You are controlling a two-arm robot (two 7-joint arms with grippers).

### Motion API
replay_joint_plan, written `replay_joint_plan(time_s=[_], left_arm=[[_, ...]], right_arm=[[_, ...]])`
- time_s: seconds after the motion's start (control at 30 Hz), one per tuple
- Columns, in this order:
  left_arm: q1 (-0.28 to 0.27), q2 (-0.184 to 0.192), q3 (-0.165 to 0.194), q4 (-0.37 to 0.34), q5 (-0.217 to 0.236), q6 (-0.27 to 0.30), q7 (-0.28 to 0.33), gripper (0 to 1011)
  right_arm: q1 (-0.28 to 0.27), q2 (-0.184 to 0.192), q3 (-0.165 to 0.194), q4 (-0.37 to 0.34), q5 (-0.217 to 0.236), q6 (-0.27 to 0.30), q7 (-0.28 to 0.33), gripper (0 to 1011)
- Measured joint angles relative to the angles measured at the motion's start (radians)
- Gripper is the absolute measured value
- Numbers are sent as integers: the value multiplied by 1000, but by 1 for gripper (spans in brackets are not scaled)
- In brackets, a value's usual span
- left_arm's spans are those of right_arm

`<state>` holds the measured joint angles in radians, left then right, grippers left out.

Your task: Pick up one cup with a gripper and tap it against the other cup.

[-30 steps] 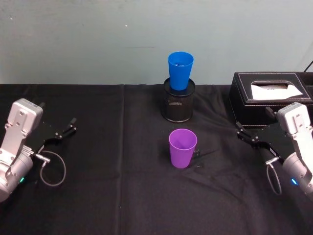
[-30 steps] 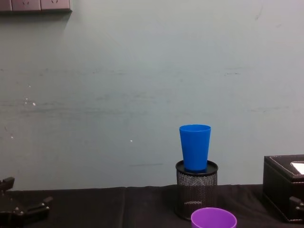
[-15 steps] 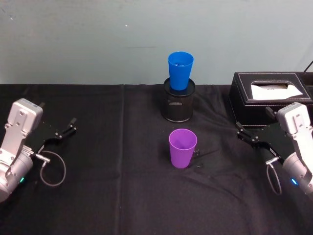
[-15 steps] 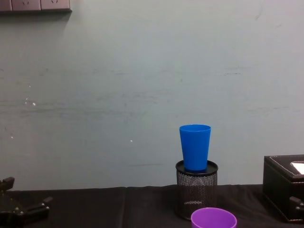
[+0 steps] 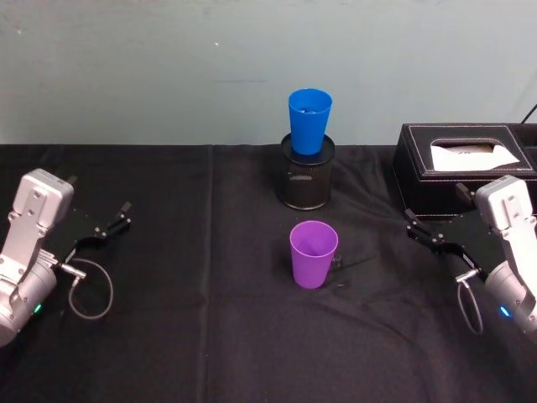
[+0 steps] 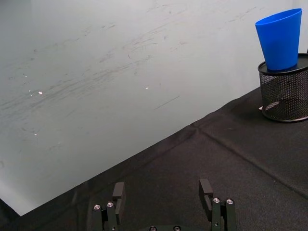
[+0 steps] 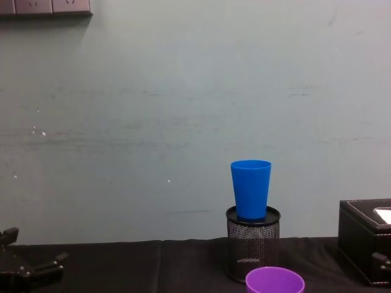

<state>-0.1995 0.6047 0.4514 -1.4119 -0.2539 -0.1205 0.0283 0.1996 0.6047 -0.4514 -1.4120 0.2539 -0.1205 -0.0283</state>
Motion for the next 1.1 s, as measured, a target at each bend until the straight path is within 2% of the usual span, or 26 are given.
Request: replay_joint_plan(time_s=[0.3,0.53,0.63,0.7,0.73,0.83,0.93,1.0,1.03,1.1], left_arm=[[0,0,0,0,0,0,0,1000],[0,0,0,0,0,0,0,1000],[0,0,0,0,0,0,0,1000],[0,0,0,0,0,0,0,1000],[0,0,0,0,0,0,0,1000],[0,0,0,0,0,0,0,1000],[0,0,0,0,0,0,0,1000],[0,0,0,0,0,0,0,1000],[0,0,0,0,0,0,0,1000],[0,0,0,0,0,0,0,1000]], right_arm=[[2,0,10,-12,-2,-1,17,1003],[-43,7,35,-52,23,-21,61,1003],[-76,13,43,-73,48,-33,96,1003],[-108,19,44,-91,76,-48,143,1003],[-108,19,44,-91,76,-48,143,1003],[-132,21,41,-103,102,-67,195,1003],[-140,23,24,-109,118,-88,274,1003],[-138,23,18,-109,119,-89,290,1003],[-128,19,2,-107,123,-93,344,1003],[-124,17,-3,-104,124,-93,361,1003]])
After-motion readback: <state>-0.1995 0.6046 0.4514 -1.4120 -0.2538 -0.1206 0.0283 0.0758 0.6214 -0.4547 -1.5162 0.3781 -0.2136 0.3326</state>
